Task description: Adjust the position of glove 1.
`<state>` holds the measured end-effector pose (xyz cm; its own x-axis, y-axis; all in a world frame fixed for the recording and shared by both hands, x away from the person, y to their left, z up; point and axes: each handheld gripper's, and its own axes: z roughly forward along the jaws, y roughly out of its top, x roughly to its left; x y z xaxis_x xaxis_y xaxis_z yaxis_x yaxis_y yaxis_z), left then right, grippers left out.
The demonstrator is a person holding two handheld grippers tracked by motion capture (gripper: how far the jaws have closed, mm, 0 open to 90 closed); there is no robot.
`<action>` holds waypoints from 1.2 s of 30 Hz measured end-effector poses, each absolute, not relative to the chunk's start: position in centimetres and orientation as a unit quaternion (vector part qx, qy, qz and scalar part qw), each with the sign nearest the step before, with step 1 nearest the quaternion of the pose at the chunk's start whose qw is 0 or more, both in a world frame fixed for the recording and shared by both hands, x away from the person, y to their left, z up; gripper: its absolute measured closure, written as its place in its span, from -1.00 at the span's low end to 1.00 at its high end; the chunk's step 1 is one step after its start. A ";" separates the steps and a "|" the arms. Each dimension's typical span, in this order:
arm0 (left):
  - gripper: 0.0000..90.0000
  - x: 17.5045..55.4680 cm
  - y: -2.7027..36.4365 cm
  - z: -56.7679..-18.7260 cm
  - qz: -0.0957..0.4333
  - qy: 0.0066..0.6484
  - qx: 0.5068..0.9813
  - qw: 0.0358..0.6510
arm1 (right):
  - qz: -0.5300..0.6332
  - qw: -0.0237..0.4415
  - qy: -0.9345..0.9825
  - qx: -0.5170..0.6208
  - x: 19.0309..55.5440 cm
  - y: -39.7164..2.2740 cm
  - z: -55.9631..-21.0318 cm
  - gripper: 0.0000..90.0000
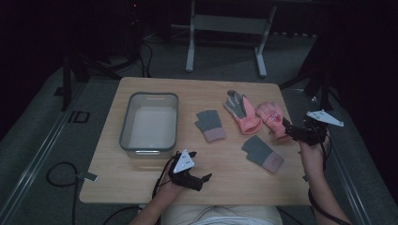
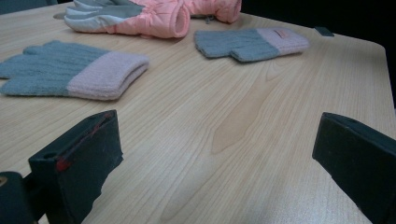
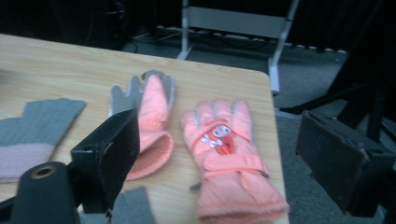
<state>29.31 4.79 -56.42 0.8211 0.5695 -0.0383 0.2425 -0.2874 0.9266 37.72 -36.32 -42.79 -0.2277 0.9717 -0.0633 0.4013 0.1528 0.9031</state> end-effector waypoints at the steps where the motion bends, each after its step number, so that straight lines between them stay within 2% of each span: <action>1: -0.98 29.3 4.8 -56.4 0.151 0.258 0.788 0.539 | 0.406 0.339 0.677 0.511 38.1 -36.2 -42.6 -0.68; 4: -0.98 29.3 4.8 -56.4 0.151 0.258 0.788 0.539 | 0.408 0.316 0.687 0.512 38.9 -35.8 -42.2 -0.68; 11: -0.98 29.3 4.8 -56.4 0.151 0.257 0.788 0.538 | 0.406 0.318 0.699 0.495 40.1 -33.9 -41.9 -0.72; 17: -0.98 29.3 4.8 -56.4 0.151 0.258 0.788 0.539 | 0.415 0.266 0.720 0.488 41.3 -31.7 -42.6 -0.73; 22: -0.98 29.3 4.8 -56.4 0.152 0.256 0.788 0.538 | 0.427 0.248 0.734 0.466 41.9 -29.5 -43.3 -0.75; 32: -0.98 29.3 4.8 -56.4 0.150 0.256 0.788 0.540 | 0.418 0.225 0.775 0.418 43.2 -25.1 -45.4 -0.56; 36: -0.98 29.3 4.8 -56.4 0.149 0.256 0.788 0.540 | 0.411 0.212 0.788 0.407 43.8 -23.3 -46.7 -0.40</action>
